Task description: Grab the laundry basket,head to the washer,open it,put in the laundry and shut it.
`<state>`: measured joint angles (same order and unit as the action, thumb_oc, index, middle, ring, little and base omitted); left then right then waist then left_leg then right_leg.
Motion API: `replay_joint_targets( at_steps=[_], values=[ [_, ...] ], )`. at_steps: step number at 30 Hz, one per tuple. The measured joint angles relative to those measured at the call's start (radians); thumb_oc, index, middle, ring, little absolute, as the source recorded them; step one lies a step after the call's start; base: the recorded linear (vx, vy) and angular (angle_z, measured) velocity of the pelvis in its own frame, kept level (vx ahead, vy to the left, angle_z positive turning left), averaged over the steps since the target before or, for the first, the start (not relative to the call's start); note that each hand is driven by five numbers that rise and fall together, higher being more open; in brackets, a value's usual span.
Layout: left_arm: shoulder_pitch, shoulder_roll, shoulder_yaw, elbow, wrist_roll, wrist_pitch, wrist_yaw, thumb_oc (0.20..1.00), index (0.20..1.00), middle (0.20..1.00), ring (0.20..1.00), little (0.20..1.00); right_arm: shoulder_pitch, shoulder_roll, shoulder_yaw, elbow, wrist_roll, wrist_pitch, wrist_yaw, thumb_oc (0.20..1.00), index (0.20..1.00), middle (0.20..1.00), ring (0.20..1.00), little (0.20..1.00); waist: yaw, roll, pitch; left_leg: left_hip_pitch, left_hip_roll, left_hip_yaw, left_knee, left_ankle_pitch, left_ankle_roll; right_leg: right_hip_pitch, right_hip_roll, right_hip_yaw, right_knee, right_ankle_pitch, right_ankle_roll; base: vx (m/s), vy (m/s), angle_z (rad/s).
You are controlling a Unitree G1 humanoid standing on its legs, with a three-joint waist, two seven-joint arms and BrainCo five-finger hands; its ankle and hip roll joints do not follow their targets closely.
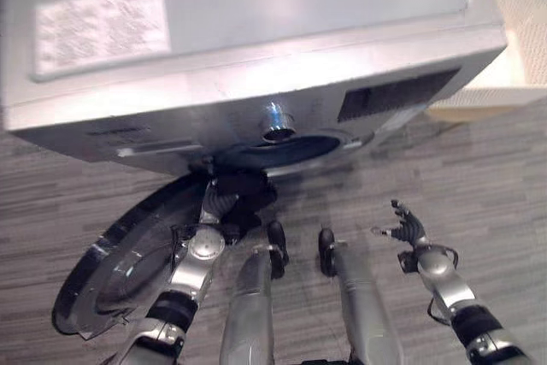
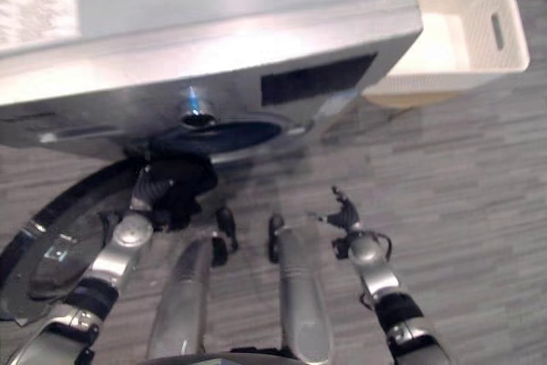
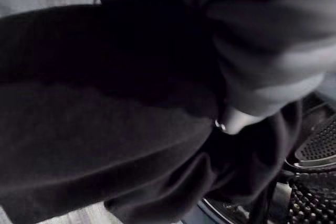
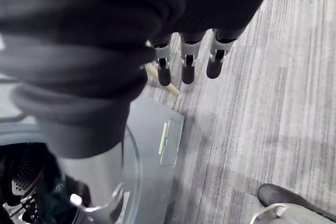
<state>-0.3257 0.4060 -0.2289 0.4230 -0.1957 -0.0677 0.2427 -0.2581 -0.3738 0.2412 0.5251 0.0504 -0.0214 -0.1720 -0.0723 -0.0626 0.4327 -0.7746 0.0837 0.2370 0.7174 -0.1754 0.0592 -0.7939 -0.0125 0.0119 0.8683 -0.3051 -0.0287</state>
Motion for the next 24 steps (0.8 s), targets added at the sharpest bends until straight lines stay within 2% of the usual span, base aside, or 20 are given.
replay_joint_targets(
  at_steps=[5, 6, 7, 8, 9, 10, 11, 12, 13, 15, 16, 18, 22, 23, 24],
  values=[
    [-0.185, 0.077, -0.011, -0.033, 0.024, -0.006, 0.076, 0.200, 0.200, 0.200, 0.200, 0.200, -0.049, -0.006, -0.034, -0.090, 0.010, -0.030, -0.031, 1.000, 1.000, 1.000, 1.000, 1.000, -0.022, 0.006, 0.033, -0.215, 0.069, 0.000, 0.248, -0.088, 0.008, -0.212, 0.030, -0.006, 0.208, -0.051, -0.016, -0.02, -0.003, -0.25],
    [-0.243, 0.103, -0.007, -0.028, 0.034, -0.007, 0.109, 0.200, 0.200, 0.200, 0.200, 0.200, -0.059, -0.008, -0.036, -0.094, 0.019, -0.032, -0.037, 1.000, 1.000, 1.000, 1.000, 1.000, -0.043, 0.010, 0.045, -0.259, 0.080, 0.001, 0.294, -0.102, 0.005, -0.261, 0.034, -0.002, 0.254, -0.066, -0.012, 0.02, -0.013, -0.20],
    [-0.278, 0.136, -0.026, -0.019, 0.067, -0.005, 0.131, 0.200, 0.200, 0.200, 0.200, 0.200, -0.051, -0.011, -0.037, -0.104, 0.032, -0.040, -0.039, 1.000, 1.000, 1.000, 1.000, 1.000, -0.051, 0.010, 0.045, -0.284, 0.090, 0.001, 0.317, -0.111, 0.007, -0.289, 0.041, 0.000, 0.275, -0.075, -0.014, 0.02, -0.026, -0.24],
    [-0.351, 0.233, -0.055, -0.004, 0.140, 0.010, 0.160, 0.200, 0.200, 0.200, 0.200, 0.200, -0.023, -0.018, -0.040, -0.156, 0.039, -0.061, -0.040, 1.000, 1.000, 1.000, 1.000, 1.000, -0.061, 0.010, 0.045, -0.339, 0.108, -0.003, 0.365, -0.125, 0.014, -0.343, 0.049, -0.005, 0.317, -0.083, -0.028, 0.02, -0.020, -0.21],
    [-0.388, 0.277, -0.060, 0.012, 0.165, 0.014, 0.168, 0.200, 0.200, 0.200, 0.200, 0.200, -0.007, -0.025, -0.041, -0.182, 0.039, -0.072, -0.040, 1.000, 1.000, 1.000, 1.000, 1.000, -0.069, 0.010, 0.045, -0.364, 0.113, -0.005, 0.385, -0.129, 0.013, -0.370, 0.051, -0.006, 0.337, -0.086, -0.032, 0.01, -0.025, -0.15],
    [-0.451, 0.318, -0.060, 0.048, 0.200, 0.021, 0.193, 0.200, 0.200, 0.200, 0.200, 0.200, 0.014, -0.039, -0.044, -0.194, 0.040, -0.088, -0.042, 1.000, 1.000, 1.000, 1.000, 1.000, -0.073, 0.015, 0.048, -0.392, 0.116, -0.006, 0.403, -0.130, 0.015, -0.399, 0.051, -0.008, 0.357, -0.082, -0.026, 0.01, -0.028, -0.03],
    [-0.586, 0.406, -0.141, 0.146, 0.261, 0.044, 0.241, 0.200, 0.200, 0.200, 0.200, 0.200, 0.035, -0.057, -0.037, -0.193, 0.042, -0.097, -0.041, 1.000, 1.000, 1.000, 1.000, 1.000, -0.084, 0.019, 0.050, -0.429, 0.121, -0.013, 0.429, -0.130, 0.015, -0.437, 0.055, -0.011, 0.384, -0.083, -0.027, 0.02, -0.031, -0.03],
    [-0.648, 0.437, -0.192, 0.196, 0.294, 0.058, 0.274, 0.200, 0.200, 0.200, 0.200, 0.200, 0.038, -0.066, -0.035, -0.195, 0.046, -0.107, -0.040, 1.000, 1.000, 1.000, 1.000, 1.000, -0.085, 0.021, 0.050, -0.450, 0.124, -0.021, 0.440, -0.130, 0.015, -0.451, 0.056, -0.017, 0.391, -0.084, -0.030, 0.02, -0.026, -0.03],
    [-0.723, 0.445, -0.247, 0.243, 0.341, 0.072, 0.325, 0.200, 0.200, 0.200, 0.200, 0.200, 0.049, -0.081, -0.034, -0.188, 0.051, -0.111, -0.040, 1.000, 1.000, 1.000, 1.000, 1.000, -0.081, 0.025, 0.051, -0.478, 0.125, -0.036, 0.452, -0.129, 0.015, -0.472, 0.056, -0.030, 0.399, -0.084, -0.030, 0.00, 0.000, 0.00],
    [-0.800, 0.456, -0.338, 0.291, 0.402, 0.079, 0.346, 0.200, 0.200, 0.200, 0.200, 0.200, 0.056, -0.090, -0.031, -0.185, 0.071, -0.132, -0.038, 1.000, 1.000, 1.000, 1.000, 1.000, -0.084, 0.025, 0.050, -0.496, 0.130, -0.042, 0.461, -0.127, 0.011, -0.488, 0.056, -0.037, 0.406, -0.085, -0.037, 0.02, -0.006, 0.05],
    [-0.895, 0.475, -0.461, 0.359, 0.439, 0.089, 0.355, 0.200, 0.200, 0.200, 0.200, 0.200, 0.056, -0.112, -0.023, -0.196, 0.083, -0.152, -0.034, 1.000, 1.000, 1.000, 1.000, 1.000, -0.081, 0.025, 0.049, -0.515, 0.132, -0.046, 0.467, -0.126, 0.011, -0.505, 0.056, -0.042, 0.409, -0.087, -0.044, 0.01, 0.005, 0.07],
    [-1.018, 0.481, -0.585, 0.420, 0.481, 0.118, 0.378, 0.200, 0.200, 0.200, 0.200, 0.200, 0.035, -0.162, 0.000, -0.204, 0.088, -0.192, -0.023, 1.000, 1.000, 1.000, 1.000, 1.000, -0.074, 0.026, 0.048, -0.569, 0.132, -0.055, 0.483, -0.120, 0.014, -0.552, 0.054, -0.051, 0.425, -0.085, -0.045, 0.00, 0.008, 0.03],
    [-1.184, 0.485, -0.686, 0.454, 0.533, 0.162, 0.443, 0.200, 0.200, 0.200, 0.200, 0.200, 0.029, -0.196, 0.014, -0.228, 0.127, -0.233, -0.021, 1.000, 1.000, 1.000, 1.000, 1.000, -0.064, 0.024, 0.048, -0.663, 0.139, -0.063, 0.509, -0.114, 0.016, -0.642, 0.053, -0.062, 0.444, -0.071, -0.044, 0.01, 0.003, 0.00],
    [-1.194, 0.486, -0.686, 0.456, 0.534, 0.168, 0.461, 0.304, 0.304, 0.304, 0.304, 0.304, 0.027, -0.196, 0.015, -0.227, 0.129, -0.236, -0.022, 1.000, 1.000, 1.000, 1.000, 1.000, -0.066, 0.024, 0.049, -0.675, 0.139, -0.062, 0.515, -0.113, 0.017, -0.655, 0.053, -0.061, 0.449, -0.066, -0.047, 0.02, 0.010, -0.06],
    [-1.194, 0.487, -0.685, 0.462, 0.545, 0.183, 0.480, 0.909, 0.909, 0.909, 0.909, 0.909, 0.027, -0.196, 0.026, -0.229, 0.140, -0.244, -0.025, 1.000, 1.000, 1.000, 1.000, 1.000, -0.068, 0.024, 0.049, -0.684, 0.141, -0.062, 0.525, -0.116, 0.018, -0.661, 0.053, -0.061, 0.456, -0.066, -0.048, 0.01, -0.018, -0.07]
  ],
)
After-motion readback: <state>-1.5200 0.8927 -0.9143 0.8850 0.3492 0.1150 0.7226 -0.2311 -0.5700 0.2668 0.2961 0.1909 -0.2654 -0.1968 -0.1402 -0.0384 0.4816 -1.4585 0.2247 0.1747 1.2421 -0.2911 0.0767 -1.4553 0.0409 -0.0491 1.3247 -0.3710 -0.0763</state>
